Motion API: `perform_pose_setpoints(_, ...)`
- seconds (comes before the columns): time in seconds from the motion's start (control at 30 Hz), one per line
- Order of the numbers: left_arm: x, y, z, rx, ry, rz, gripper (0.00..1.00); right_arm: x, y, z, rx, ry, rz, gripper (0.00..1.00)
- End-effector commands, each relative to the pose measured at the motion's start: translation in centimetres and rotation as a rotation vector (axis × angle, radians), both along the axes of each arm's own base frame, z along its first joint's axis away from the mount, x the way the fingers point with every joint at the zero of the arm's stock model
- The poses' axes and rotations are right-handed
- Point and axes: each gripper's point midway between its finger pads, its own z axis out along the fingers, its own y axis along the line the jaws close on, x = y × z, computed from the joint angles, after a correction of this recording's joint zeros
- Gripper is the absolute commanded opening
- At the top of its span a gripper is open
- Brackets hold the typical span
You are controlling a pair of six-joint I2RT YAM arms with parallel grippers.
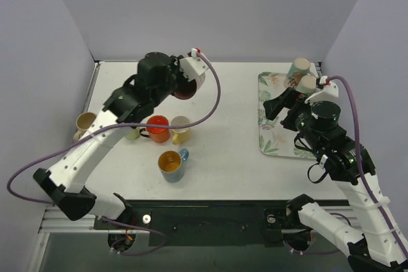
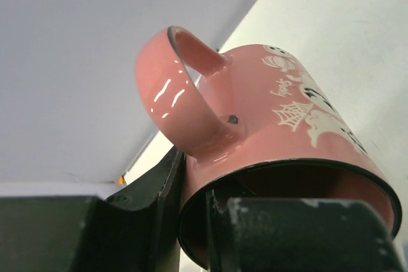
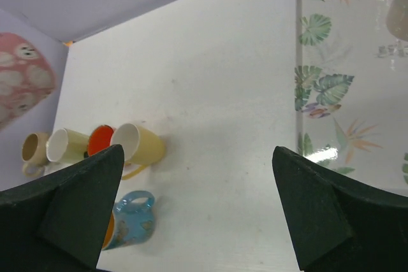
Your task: Turn the mug right side up
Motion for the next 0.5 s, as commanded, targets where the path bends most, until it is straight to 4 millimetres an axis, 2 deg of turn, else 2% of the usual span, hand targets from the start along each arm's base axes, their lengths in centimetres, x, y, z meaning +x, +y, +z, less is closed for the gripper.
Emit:
perform_pose_setpoints(0.0, -9.3, 5.3, 2.0, -0.045, 0.247, -0.125, 0.0, -1.7, -1.2, -1.3, -0.136, 0.052, 0.043, 0.96)
perform_pose_setpoints(0.03, -10.5, 6.8, -0.5, 0.01, 0.341, -0.107, 0.0, -1.9, -1.0, -1.6, -0.142, 0.064, 0.06, 0.96)
perform_pose_setpoints(0.07, -11.3, 8.4, -1.3, 0.027, 0.374, -0.076, 0.0, -2.1, -1.0, -2.1, -0.16, 0.075, 0.075, 0.96)
perform_pose_setpoints(0.1, -12.3, 9.8, -3.7, 0.083, 0.45, -0.052, 0.0, -2.4, -0.6, -2.3, -0.165, 0.076, 0.106, 0.96)
perform_pose_setpoints(0.13, -12.7, 11.6, -4.4, 0.089, 0.481, -0.008, 0.0, -2.5, -0.6, -2.8, -0.193, 0.078, 0.126, 0.97)
perform_pose_setpoints(0.17, -13.5, 13.5, -6.6, 0.125, 0.549, 0.03, 0.0, -2.5, -0.1, -3.1, -0.198, 0.077, 0.159, 0.97)
perform_pose_setpoints(0.23, -14.9, 15.5, -9.8, 0.135, 0.671, 0.051, 0.0, -2.3, 0.0, -3.7, -0.21, 0.08, 0.17, 1.0)
perform_pose_setpoints(0.27, -15.9, 15.8, -11.1, 0.144, 0.738, 0.036, 0.0, -2.2, -0.3, -4.1, -0.208, 0.091, 0.148, 1.0)
perform_pose_setpoints(0.3, -16.2, 17.0, -12.7, 0.157, 0.793, 0.07, 0.0, -2.0, -0.9, -4.2, -0.219, 0.089, 0.117, 1.0)
perform_pose_setpoints(0.33, -16.6, 17.5, -13.5, 0.161, 0.831, 0.074, 0.0, -2.1, -1.2, -4.5, -0.234, 0.088, 0.113, 1.0)
perform_pose_setpoints(0.37, -16.6, 18.7, -14.6, 0.158, 0.867, 0.108, 0.0, -2.1, -1.4, -4.6, -0.245, 0.083, 0.104, 1.0)
perform_pose_setpoints(0.47, -16.1, 20.0, -16.8, 0.118, 0.911, 0.134, 0.0, -2.4, -2.1, -5.3, -0.257, 0.08, 0.083, 1.0)
